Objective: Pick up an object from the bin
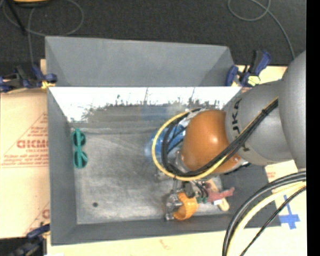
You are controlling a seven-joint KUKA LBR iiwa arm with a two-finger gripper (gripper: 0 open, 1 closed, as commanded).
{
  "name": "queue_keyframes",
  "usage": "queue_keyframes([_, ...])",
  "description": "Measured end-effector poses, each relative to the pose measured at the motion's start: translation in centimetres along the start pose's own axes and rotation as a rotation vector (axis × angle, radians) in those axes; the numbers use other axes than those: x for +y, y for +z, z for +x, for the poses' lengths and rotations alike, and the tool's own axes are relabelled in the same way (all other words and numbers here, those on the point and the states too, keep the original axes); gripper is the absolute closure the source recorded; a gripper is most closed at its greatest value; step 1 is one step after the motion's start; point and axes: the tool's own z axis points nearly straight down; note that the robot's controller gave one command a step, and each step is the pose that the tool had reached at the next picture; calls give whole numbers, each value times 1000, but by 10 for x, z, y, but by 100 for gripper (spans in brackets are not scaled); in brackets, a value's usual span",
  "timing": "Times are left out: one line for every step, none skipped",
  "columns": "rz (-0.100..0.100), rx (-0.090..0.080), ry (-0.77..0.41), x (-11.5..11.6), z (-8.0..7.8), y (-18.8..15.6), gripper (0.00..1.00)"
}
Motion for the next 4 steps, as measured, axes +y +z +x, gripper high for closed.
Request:
queue_keyframes([2,0,-416,-81,19,-2,100])
queue_keyframes([1,-5,-414,-80,18,-1,0])
queue_keyframes([1,-5,-413,-80,18,-1,0])
queue_keyframes([-28,-8,-588,-150,34,-2,100])
